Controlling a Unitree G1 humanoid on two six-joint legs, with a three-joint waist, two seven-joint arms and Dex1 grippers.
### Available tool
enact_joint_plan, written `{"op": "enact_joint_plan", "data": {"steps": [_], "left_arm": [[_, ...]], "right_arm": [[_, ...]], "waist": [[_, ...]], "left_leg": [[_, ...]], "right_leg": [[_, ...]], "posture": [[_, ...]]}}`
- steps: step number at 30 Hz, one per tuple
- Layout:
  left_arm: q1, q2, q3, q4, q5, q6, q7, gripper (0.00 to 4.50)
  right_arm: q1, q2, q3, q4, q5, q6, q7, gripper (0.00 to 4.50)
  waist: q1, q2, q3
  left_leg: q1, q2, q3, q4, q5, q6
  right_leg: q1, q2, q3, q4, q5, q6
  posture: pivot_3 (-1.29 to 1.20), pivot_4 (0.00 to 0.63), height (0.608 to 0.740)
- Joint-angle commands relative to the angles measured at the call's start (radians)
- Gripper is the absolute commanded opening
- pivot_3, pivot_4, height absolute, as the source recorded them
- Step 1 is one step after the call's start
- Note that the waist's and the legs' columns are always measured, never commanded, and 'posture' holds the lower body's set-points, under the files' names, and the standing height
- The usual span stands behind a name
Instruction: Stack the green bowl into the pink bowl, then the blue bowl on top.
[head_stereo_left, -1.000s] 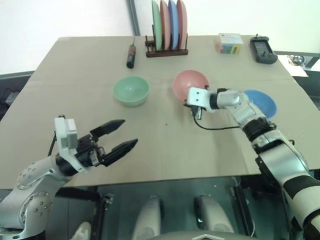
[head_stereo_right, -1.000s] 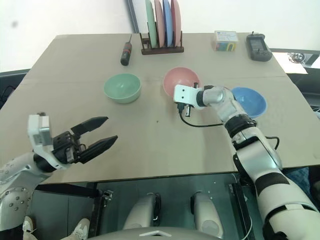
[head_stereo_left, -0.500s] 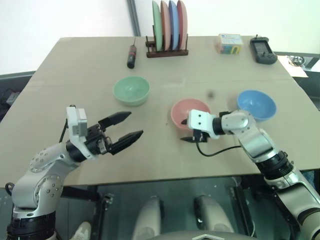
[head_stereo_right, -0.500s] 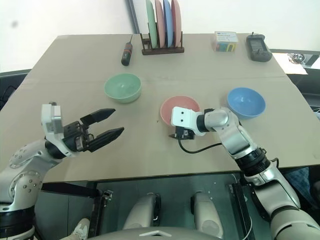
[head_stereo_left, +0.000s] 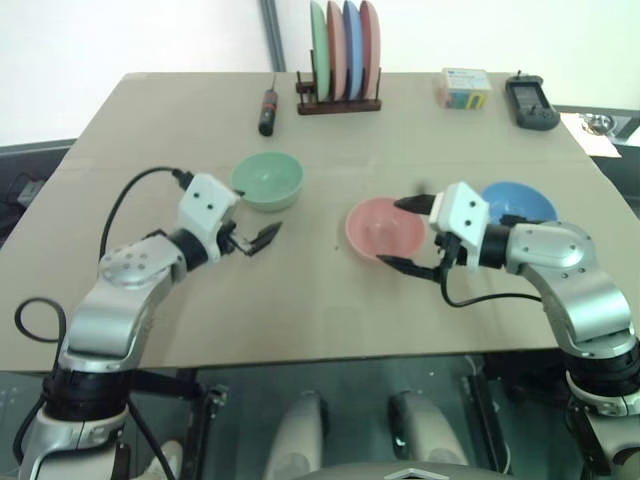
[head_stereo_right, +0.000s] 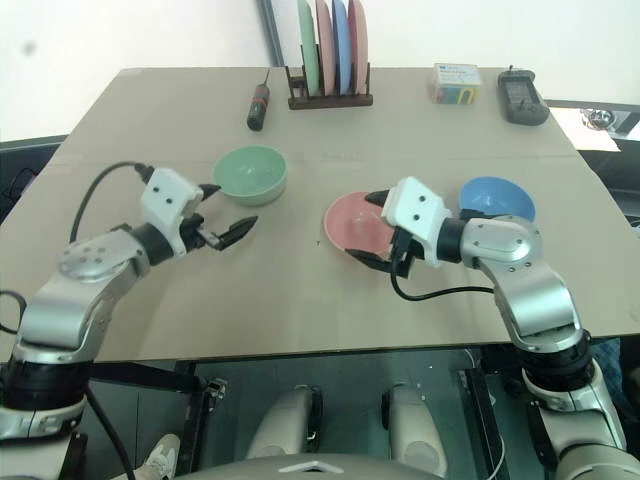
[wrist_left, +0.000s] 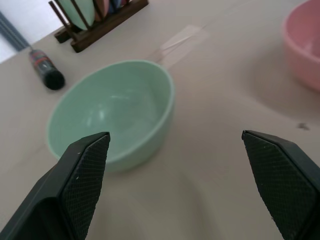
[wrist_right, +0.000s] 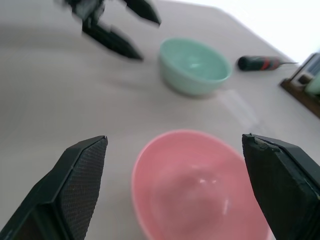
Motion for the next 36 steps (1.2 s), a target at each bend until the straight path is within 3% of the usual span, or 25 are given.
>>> {"op": "enact_joint_plan", "data": {"steps": [1,4,7,10,18,25,30,36], "left_arm": [[-0.151,0.014,-0.181,0.093,0.193,0.036,-0.031,4.5],[-0.258,-0.016,-0.325,0.213,0.327,0.003,-0.073,4.5],[-0.323,-0.058,-0.389,0.313,0.389,0.017,-0.107,4.5],[-0.371,-0.089,-0.417,0.381,0.431,-0.023,-0.139,3.75],[-0.432,-0.125,-0.392,0.459,0.448,-0.079,-0.2,0.19],[-0.394,-0.062,-0.286,0.264,0.284,-0.17,-0.418,0.07],[-0.402,-0.125,-0.19,0.174,0.083,-0.336,-0.549,0.07],[-0.44,-0.223,-0.217,0.191,-0.012,-0.397,-0.665,0.07]], "right_arm": [[0.026,-0.023,-0.065,-0.085,0.043,0.017,-0.057,4.49],[0.053,-0.04,-0.072,-0.106,0.048,0.015,-0.096,4.49],[0.07,-0.053,-0.073,-0.119,0.056,0.012,-0.128,4.49],[0.096,-0.064,-0.088,-0.142,0.067,0.014,-0.158,4.5],[0.163,-0.1,-0.13,-0.203,0.118,0.027,-0.205,4.5],[0.23,-0.098,-0.218,-0.242,0.206,0.068,-0.242,4.5],[0.399,-0.106,-0.394,-0.286,0.288,-0.03,-0.19,4.5],[0.609,-0.119,-0.612,-0.353,0.403,-0.117,-0.109,4.5]], "waist": [[0.002,0.0,0.0],[0.0,0.0,0.0],[-0.001,0.0,0.0],[0.0,0.0,0.0],[0.001,0.0,0.0],[0.002,-0.001,0.001],[0.014,-0.001,0.001],[0.007,-0.001,0.001]], "left_leg": [[0.0,0.0,0.0,0.0,0.0,0.0],[-0.001,0.0,0.0,-0.001,0.0,0.0],[-0.002,0.0,0.001,-0.001,0.0,0.0],[-0.003,0.0,0.001,-0.001,0.0,0.0],[-0.004,0.0,0.0,-0.001,0.0,0.0],[-0.005,0.0,0.0,0.0,0.0,0.0],[-0.007,-0.001,-0.001,0.002,0.0,0.0],[-0.005,-0.001,-0.001,0.003,0.0,0.0]], "right_leg": [[0.0,0.0,0.0,0.0,0.0,0.0],[0.0,0.0,0.0,-0.001,0.0,0.0],[-0.002,0.0,0.001,-0.001,0.0,0.0],[-0.003,0.0,0.001,-0.001,0.0,0.0],[-0.003,0.0,0.001,-0.001,0.0,0.0],[-0.003,0.0,0.001,0.0,0.0,0.0],[-0.003,-0.002,-0.001,-0.001,0.0,0.0],[-0.002,-0.001,0.0,0.0,-0.001,0.002]], "posture": [[0.0,0.15,0.74],[0.0,0.15,0.74],[0.0,0.15,0.74],[0.0,0.15,0.74],[0.0,0.15,0.74],[0.0,0.15,0.74],[0.0,0.15,0.74],[0.0,0.15,0.74]]}}
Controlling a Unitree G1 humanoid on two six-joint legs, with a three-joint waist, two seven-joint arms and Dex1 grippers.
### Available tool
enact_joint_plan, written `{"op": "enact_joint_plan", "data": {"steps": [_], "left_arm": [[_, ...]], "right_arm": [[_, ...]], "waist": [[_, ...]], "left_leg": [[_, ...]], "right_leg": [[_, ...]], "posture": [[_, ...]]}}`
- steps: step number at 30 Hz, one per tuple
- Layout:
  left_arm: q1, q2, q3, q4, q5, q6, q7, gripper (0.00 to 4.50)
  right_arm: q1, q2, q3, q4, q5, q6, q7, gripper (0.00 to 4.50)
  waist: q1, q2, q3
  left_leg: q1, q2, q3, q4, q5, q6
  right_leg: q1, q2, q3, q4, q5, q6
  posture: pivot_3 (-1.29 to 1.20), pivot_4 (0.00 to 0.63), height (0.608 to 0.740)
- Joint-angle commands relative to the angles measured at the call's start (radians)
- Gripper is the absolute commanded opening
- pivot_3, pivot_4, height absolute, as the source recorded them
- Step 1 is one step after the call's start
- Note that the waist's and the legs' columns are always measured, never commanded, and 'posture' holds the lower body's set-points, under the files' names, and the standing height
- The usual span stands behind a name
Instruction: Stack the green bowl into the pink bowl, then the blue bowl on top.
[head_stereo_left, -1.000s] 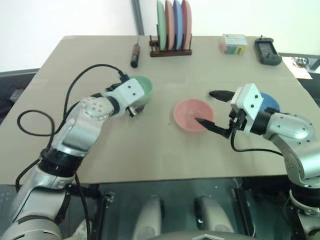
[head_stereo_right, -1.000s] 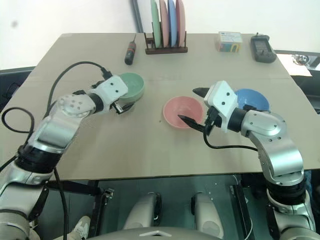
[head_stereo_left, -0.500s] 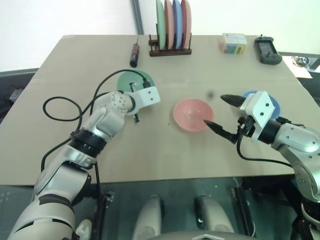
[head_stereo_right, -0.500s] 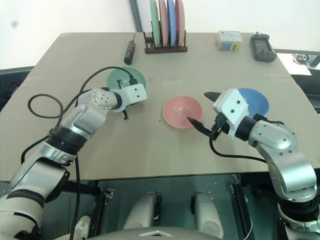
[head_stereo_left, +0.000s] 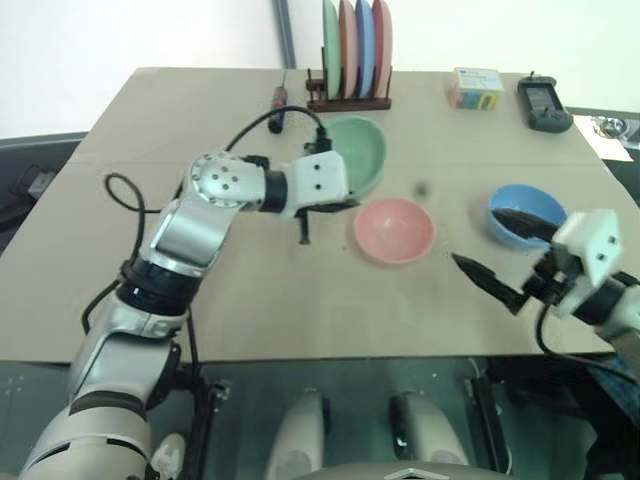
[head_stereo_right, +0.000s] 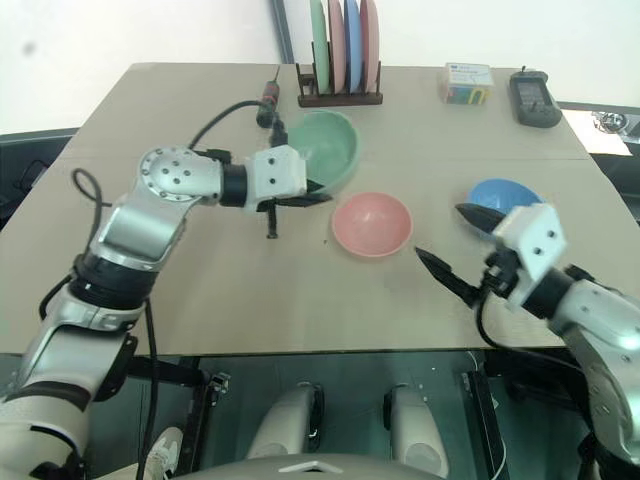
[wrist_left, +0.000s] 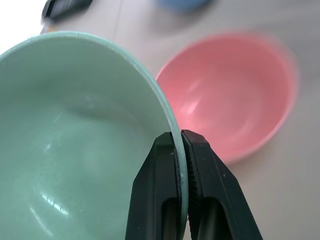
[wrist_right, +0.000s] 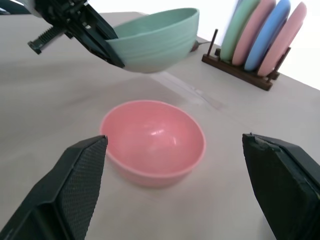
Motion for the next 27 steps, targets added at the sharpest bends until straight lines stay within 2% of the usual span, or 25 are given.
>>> {"op": "enact_joint_plan", "data": {"steps": [1,5,9,12,13,14,17,18,21,27], "left_arm": [[-0.038,-0.043,0.004,-0.008,-0.07,-0.05,-0.074,0.07],[-0.066,-0.102,-0.043,0.078,-0.087,-0.057,-0.17,1.17],[-0.085,-0.097,-0.022,0.116,-0.077,-0.054,-0.185,2.72],[-0.076,-0.066,0.033,0.102,-0.116,0.004,-0.188,3.67],[-0.067,-0.051,0.052,0.091,-0.131,0.032,-0.186,4.2],[-0.057,-0.041,0.071,0.08,-0.143,0.059,-0.173,4.4],[0.055,-0.084,0.243,0.053,-0.223,0.061,-0.01,4.4],[0.1,-0.063,0.276,0.046,-0.232,0.074,0.0,4.4],[0.217,0.0,0.379,-0.008,-0.413,0.2,-0.105,4.4],[0.439,0.09,0.446,-0.13,-0.484,0.192,-0.147,4.4]], "right_arm": [[0.049,-0.016,-0.118,-0.071,0.082,-0.042,0.014,4.5],[0.086,-0.029,-0.094,-0.09,0.04,-0.048,-0.044,4.5],[0.05,-0.061,-0.005,-0.049,-0.052,-0.024,-0.132,4.5],[-0.004,-0.103,0.081,0.023,-0.135,0.006,-0.189,4.5],[-0.023,-0.123,0.109,0.047,-0.173,0.02,-0.212,4.5],[-0.04,-0.139,0.134,0.07,-0.209,0.018,-0.228,4.5],[-0.163,-0.18,0.239,0.225,-0.272,0.043,-0.245,4.5],[-0.22,-0.194,0.289,0.303,-0.305,0.038,-0.241,4.5],[-0.355,-0.212,0.413,0.49,-0.38,0.002,-0.213,4.5],[-0.533,-0.205,0.551,0.746,-0.455,-0.032,-0.136,4.5]], "waist": [[-0.006,0.0,0.0],[-0.011,0.0,0.0],[-0.017,0.001,0.0],[-0.022,0.001,0.0],[-0.024,0.001,0.0],[-0.025,0.001,0.0],[-0.034,0.001,0.0],[-0.034,0.001,0.0],[-0.04,0.001,0.0],[-0.019,0.001,0.0]], "left_leg": [[0.001,0.0,0.0,0.0,0.0,0.0],[0.006,0.001,0.001,0.0,0.0,0.0],[0.006,0.001,0.001,0.0,0.0,0.0],[0.006,0.001,0.001,0.001,0.0,0.0],[0.006,0.001,0.001,0.001,0.0,0.0],[0.005,0.001,0.001,0.001,0.0,0.0],[0.006,0.001,0.002,0.0,0.0,0.0],[0.006,0.001,0.002,0.0,0.0,0.0],[0.007,0.001,0.002,-0.001,0.0,0.0],[0.003,0.001,0.002,-0.002,0.0,0.0]], "right_leg": [[0.001,0.0,0.0,0.0,0.0,0.0],[0.005,0.001,0.002,0.0,-0.002,0.001],[0.005,0.001,0.002,0.001,-0.004,-0.002],[0.005,0.001,0.002,0.0,-0.004,-0.002],[0.005,0.001,0.002,0.0,-0.004,-0.002],[0.004,0.001,0.002,0.0,-0.004,-0.002],[0.004,0.001,0.003,0.0,-0.004,-0.002],[0.004,0.001,0.003,0.0,-0.003,-0.002],[0.004,0.001,0.003,0.001,-0.001,0.0],[0.001,0.0,0.002,-0.001,0.001,-0.002]], "posture": [[0.0,0.15,0.74],[0.0,0.15,0.74],[0.0,0.15,0.74],[0.0,0.15,0.74],[0.0,0.15,0.74],[0.0,0.15,0.74],[0.0,0.15,0.74],[0.0,0.15,0.74],[0.0,0.15,0.74],[0.0,0.15,0.74]]}}
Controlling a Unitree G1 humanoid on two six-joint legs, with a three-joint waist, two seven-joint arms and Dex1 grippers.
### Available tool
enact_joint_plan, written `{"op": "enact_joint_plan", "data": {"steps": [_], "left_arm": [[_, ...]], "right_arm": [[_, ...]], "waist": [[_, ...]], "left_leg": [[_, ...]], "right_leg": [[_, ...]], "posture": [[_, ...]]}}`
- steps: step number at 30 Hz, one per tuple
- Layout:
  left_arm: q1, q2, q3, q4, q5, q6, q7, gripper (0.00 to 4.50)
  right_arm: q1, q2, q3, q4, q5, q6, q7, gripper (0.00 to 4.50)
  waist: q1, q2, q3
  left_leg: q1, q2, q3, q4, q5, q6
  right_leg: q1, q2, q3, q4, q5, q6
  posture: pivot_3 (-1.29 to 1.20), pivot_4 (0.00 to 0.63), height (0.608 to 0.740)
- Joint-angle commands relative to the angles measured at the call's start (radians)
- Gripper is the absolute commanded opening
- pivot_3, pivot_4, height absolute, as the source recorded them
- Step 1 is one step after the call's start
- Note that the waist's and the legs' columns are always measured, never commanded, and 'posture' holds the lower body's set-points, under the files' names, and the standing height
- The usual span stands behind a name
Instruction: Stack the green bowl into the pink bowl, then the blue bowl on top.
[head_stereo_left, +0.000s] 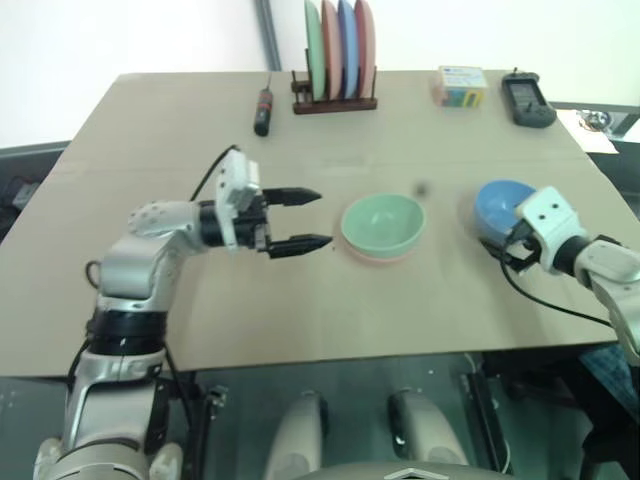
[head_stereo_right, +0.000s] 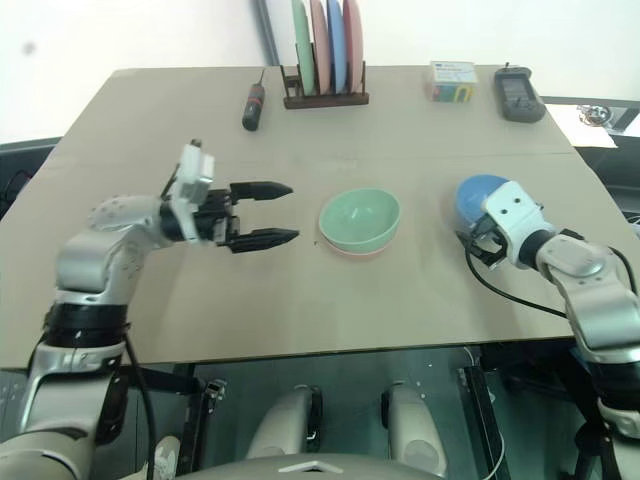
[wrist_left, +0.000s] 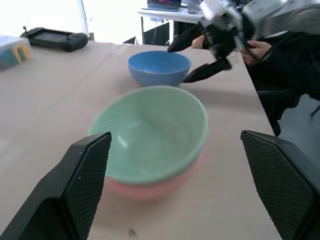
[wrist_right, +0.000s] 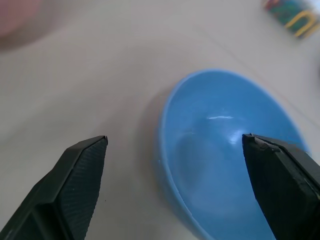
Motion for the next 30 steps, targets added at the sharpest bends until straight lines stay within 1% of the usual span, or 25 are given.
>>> {"op": "enact_joint_plan", "data": {"steps": [1,3,5,6,7,8,9,11,12,13,15,17,19,22,23,26,29,30], "left_arm": [[0.072,0.034,0.048,-0.113,-0.067,0.007,-0.019,4.47],[0.122,0.047,0.084,-0.158,-0.114,0.044,-0.001,4.5],[0.164,0.053,0.105,-0.194,-0.119,0.036,0.023,4.5],[0.179,0.051,0.112,-0.21,-0.119,0.029,0.035,4.5],[0.192,0.047,0.117,-0.227,-0.12,0.025,0.053,4.5],[0.199,0.042,0.119,-0.24,-0.126,0.029,0.068,4.5],[0.204,0.037,0.118,-0.253,-0.127,0.029,0.082,4.5],[0.215,0.032,0.113,-0.269,-0.115,0.009,0.103,4.5],[0.219,0.028,0.112,-0.271,-0.109,0.0,0.115,4.5],[0.221,0.025,0.11,-0.272,-0.108,-0.004,0.126,4.5],[0.224,0.022,0.108,-0.268,-0.105,-0.014,0.14,4.5],[0.228,0.014,0.113,-0.264,-0.1,-0.03,0.158,4.5],[0.235,0.003,0.118,-0.256,-0.099,-0.047,0.178,4.5],[0.262,-0.001,0.119,-0.239,-0.094,-0.063,0.187,4.5],[0.274,-0.001,0.119,-0.235,-0.091,-0.069,0.187,4.5],[0.287,-0.007,0.109,-0.231,-0.08,-0.085,0.196,4.5],[0.294,-0.004,0.109,-0.216,-0.069,-0.109,0.195,4.5],[0.295,-0.004,0.109,-0.213,-0.067,-0.113,0.196,4.5]], "right_arm": [[-0.069,-0.005,0.027,0.094,-0.044,-0.035,0.025,4.25],[-0.104,-0.001,0.035,0.141,-0.039,-0.021,0.048,3.59],[-0.128,0.0,0.04,0.173,-0.046,-0.017,0.059,3.06],[-0.133,0.0,0.043,0.183,-0.05,-0.02,0.065,2.57],[-0.135,-0.004,0.05,0.192,-0.06,-0.033,0.07,2.35],[-0.133,-0.007,0.057,0.197,-0.068,-0.047,0.077,2.01],[-0.131,-0.009,0.059,0.201,-0.074,-0.056,0.081,1.54],[-0.13,-0.004,0.056,0.203,-0.079,-0.059,0.086,0.78],[-0.131,-0.002,0.053,0.201,-0.083,-0.059,0.087,0.47],[-0.132,-0.002,0.051,0.2,-0.086,-0.06,0.089,0.03],[-0.135,-0.009,0.044,0.182,-0.1,-0.069,0.083,0.01],[-0.139,-0.009,0.012,0.119,-0.061,-0.05,0.109,0.01],[-0.136,-0.009,-0.017,0.003,0.02,-0.058,0.18,0.01],[-0.171,0.058,-0.056,-0.169,0.181,-0.016,0.232,0.01],[-0.21,0.093,-0.046,-0.22,0.238,0.028,0.235,0.01],[-0.284,0.162,-0.005,-0.294,0.286,0.099,0.206,0.01],[-0.343,0.226,0.158,-0.278,0.222,0.096,0.204,0.01],[-0.348,0.233,0.193,-0.263,0.201,0.09,0.205,0.01]], "waist": [[0.006,0.0,0.0],[0.006,0.0,0.0],[0.007,-0.001,0.0],[0.006,0.0,0.0],[0.006,0.0,0.0],[0.004,0.0,0.0],[0.002,0.0,0.0],[0.001,0.0,0.0],[0.0,0.0,0.0],[-0.001,0.0,0.0],[-0.003,0.0,0.0],[-0.004,0.0,0.0],[-0.007,0.0,0.0],[-0.009,0.0,0.001],[-0.012,0.0,0.001],[-0.009,0.0,0.001],[-0.002,-0.001,-0.001],[0.0,-0.002,-0.001]], "left_leg": [[0.0,0.0,0.0,0.0,0.0,0.0],[0.0,0.0,0.0,0.0,0.0,0.0],[0.0,0.0,0.0,0.0,0.0,0.0],[0.0,0.0,0.0,0.0,0.0,0.0],[0.0,0.0,0.0,0.0,0.0,0.0],[0.001,0.0,0.0,0.0,0.0,0.0],[0.001,0.0,0.0,0.0,0.0,0.0],[0.001,0.0,0.0,0.0,0.0,0.0],[0.001,0.0,0.0,0.0,0.0,0.0],[0.001,0.0,0.001,0.0,0.0,0.0],[0.001,0.0,0.001,0.0,0.0,0.0],[0.001,0.0,0.001,0.0,0.0,0.0],[0.001,0.0,0.001,0.0,0.0,0.0],[0.001,0.001,0.001,0.0,0.0,0.0],[0.002,0.001,0.0,0.0,0.0,0.0],[0.003,0.002,0.0,0.0,0.0,0.0],[0.003,0.002,-0.001,0.0,0.0,0.0],[0.002,0.001,0.0,0.0,0.0,0.0]], "right_leg": [[0.0,-0.001,0.0,0.0,0.0,0.0],[0.0,-0.001,0.0,-0.002,0.0,0.0],[0.0,-0.001,0.0,-0.001,0.0,0.0],[0.0,0.0,0.0,-0.001,0.0,0.0],[0.0,0.0,0.0,0.0,0.0,0.0],[0.0,0.0,0.0,0.0,0.0,0.0],[0.0,0.0,0.0,0.0,0.0,0.0],[0.0,0.0,0.0,0.0,0.0,0.0],[0.0,0.0,0.0,0.0,0.0,0.0],[0.0,0.0,0.0,0.0,0.0,0.0],[0.0,0.0,0.0,0.0,0.0,0.0],[0.0,0.0,0.0,0.0,0.0,0.0],[0.0,0.0,0.0,0.001,0.0,0.0],[0.0,0.0,0.001,0.001,0.0,0.0],[0.0,0.001,0.001,0.001,0.0,0.0],[0.0,0.002,0.001,0.002,0.0,0.0],[0.001,0.001,-0.001,0.002,0.0,0.0],[0.001,0.001,-0.001,0.001,-0.002,-0.003]], "posture": [[0.0,0.15,0.74],[0.0,0.15,0.74],[0.0,0.15,0.74],[0.0,0.15,0.74],[0.0,0.15,0.74],[0.0,0.15,0.74],[0.0,0.15,0.74],[0.0,0.15,0.74],[0.0,0.15,0.74],[0.0,0.15,0.74],[0.0,0.15,0.74],[0.0,0.15,0.74],[0.0,0.15,0.74],[0.0,0.15,0.74],[0.0,0.15,0.74],[0.0,0.15,0.74],[0.0,0.15,0.74],[0.0,0.15,0.74]]}}
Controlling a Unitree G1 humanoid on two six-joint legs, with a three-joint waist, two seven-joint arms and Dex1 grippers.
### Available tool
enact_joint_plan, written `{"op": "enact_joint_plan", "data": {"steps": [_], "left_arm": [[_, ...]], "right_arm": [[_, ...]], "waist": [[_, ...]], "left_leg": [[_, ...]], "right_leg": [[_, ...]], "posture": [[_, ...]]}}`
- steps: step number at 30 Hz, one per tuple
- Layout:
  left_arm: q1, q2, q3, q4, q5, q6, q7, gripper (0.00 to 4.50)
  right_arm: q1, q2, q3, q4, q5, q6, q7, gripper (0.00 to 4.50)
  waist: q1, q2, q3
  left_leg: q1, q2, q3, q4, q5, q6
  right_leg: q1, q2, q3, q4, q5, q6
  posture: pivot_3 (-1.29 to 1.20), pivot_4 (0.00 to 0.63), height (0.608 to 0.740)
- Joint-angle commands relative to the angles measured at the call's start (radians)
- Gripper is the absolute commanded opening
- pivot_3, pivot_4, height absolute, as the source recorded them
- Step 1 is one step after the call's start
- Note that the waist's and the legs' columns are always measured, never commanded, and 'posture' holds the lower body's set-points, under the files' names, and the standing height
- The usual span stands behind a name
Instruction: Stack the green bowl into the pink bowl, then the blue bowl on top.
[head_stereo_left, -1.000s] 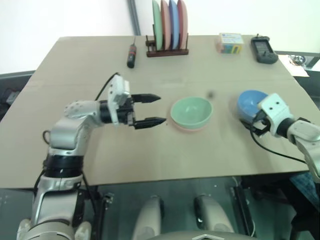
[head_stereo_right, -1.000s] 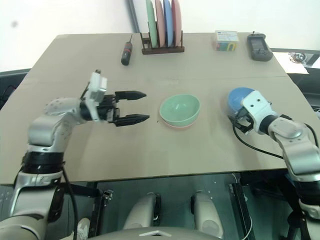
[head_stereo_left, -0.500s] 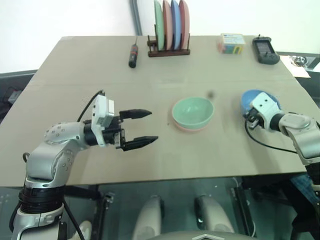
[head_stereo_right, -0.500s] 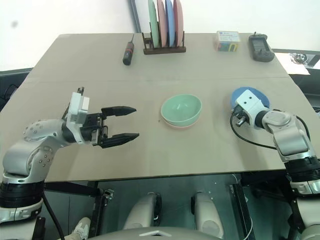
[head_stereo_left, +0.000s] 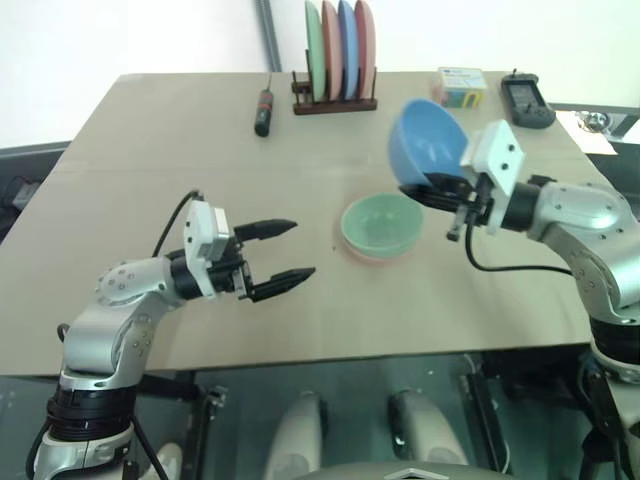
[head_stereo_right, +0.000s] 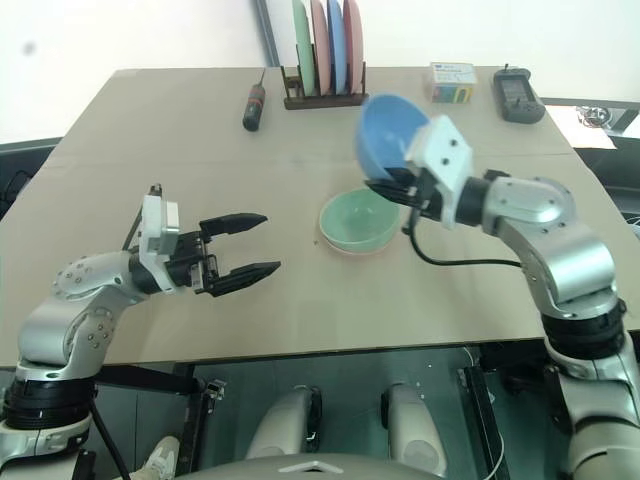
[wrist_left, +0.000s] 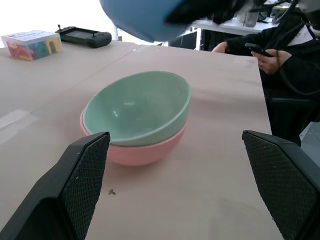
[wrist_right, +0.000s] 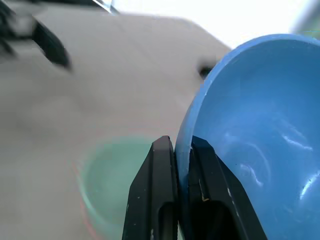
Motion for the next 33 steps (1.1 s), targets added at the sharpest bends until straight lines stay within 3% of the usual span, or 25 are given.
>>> {"op": "enact_joint_plan", "data": {"steps": [1,2,5,11,12,13,16,19,27,33], "left_arm": [[0.0,0.003,0.013,-0.002,0.006,-0.037,0.005,4.5],[0.0,0.003,0.013,-0.002,0.007,-0.038,0.01,4.5],[0.002,-0.001,0.019,-0.009,0.006,-0.038,0.029,4.5],[0.04,0.005,0.028,-0.047,0.033,-0.044,0.09,4.5],[0.049,0.006,0.025,-0.053,0.049,-0.052,0.105,4.5],[0.061,0.008,0.019,-0.061,0.067,-0.06,0.115,4.5],[0.084,-0.048,0.042,-0.059,0.076,-0.082,0.201,4.5],[0.126,-0.032,0.064,-0.074,0.079,-0.084,0.197,4.5],[0.289,0.079,0.239,-0.092,0.012,-0.013,0.142,4.5],[0.303,0.153,0.271,-0.068,-0.021,0.022,0.072,4.5]], "right_arm": [[-0.009,0.016,0.119,0.019,-0.056,-0.006,0.0,0.01],[-0.003,0.015,0.138,0.033,-0.063,-0.003,0.004,0.01],[0.018,-0.006,0.178,0.084,-0.099,-0.006,0.01,1.01],[0.014,-0.024,0.139,0.106,-0.114,-0.001,0.009,3.55],[0.019,-0.024,0.116,0.088,-0.099,0.006,0.006,3.66],[0.028,-0.016,0.086,0.069,-0.084,0.004,-0.006,4.29],[0.101,-0.011,-0.049,-0.023,0.036,0.048,-0.007,4.43],[0.226,-0.057,-0.17,-0.097,0.091,-0.013,0.034,4.43],[0.666,-0.25,-0.569,-0.135,0.192,-0.052,0.187,4.43],[0.801,-0.294,-0.71,-0.147,0.221,-0.064,0.214,4.43]], "waist": [[0.004,0.0,0.0],[0.005,0.0,0.0],[0.007,0.0,0.0],[-0.005,0.0,0.0],[-0.005,0.0,0.0],[-0.005,0.0,0.0],[-0.002,0.0,0.0],[0.006,-0.001,0.0],[0.006,0.0,0.0],[0.001,0.0,0.0]], "left_leg": [[0.0,0.0,0.0,0.0,0.0,0.0],[-0.001,-0.001,0.0,0.0,0.0,0.0],[-0.002,-0.002,0.001,0.0,0.0,0.0],[-0.001,-0.001,0.0,0.0,0.0,0.0],[-0.001,-0.001,0.0,0.0,0.0,0.0],[-0.001,-0.001,0.0,0.0,0.0,0.0],[-0.001,-0.001,0.0,-0.001,0.0,0.0],[-0.002,-0.001,0.0,-0.001,0.0,0.0],[0.0,-0.001,0.001,-0.001,0.0,0.0],[0.002,0.0,0.002,0.0,0.0,0.0]], "right_leg": [[0.0,0.0,0.0,0.0,0.0,-0.001],[0.0,-0.001,0.0,0.0,0.0,-0.001],[0.0,-0.002,0.0,-0.001,0.0,0.0],[-0.001,-0.001,0.0,0.0,0.0,0.0],[-0.001,-0.001,0.0,0.0,0.0,0.0],[-0.001,-0.001,0.0,0.0,0.0,0.0],[-0.001,-0.001,0.0,0.0,0.002,0.003],[0.0,-0.001,-0.001,-0.001,0.002,0.003],[0.0,-0.002,0.0,-0.002,-0.001,0.0],[0.001,-0.002,0.0,-0.001,-0.003,0.003]], "posture": [[0.0,0.15,0.74],[0.0,0.15,0.74],[0.0,0.15,0.74],[0.0,0.15,0.74],[0.0,0.15,0.74],[0.0,0.15,0.74],[0.0,0.15,0.74],[0.0,0.15,0.74],[0.0,0.15,0.74],[0.0,0.15,0.74]]}}
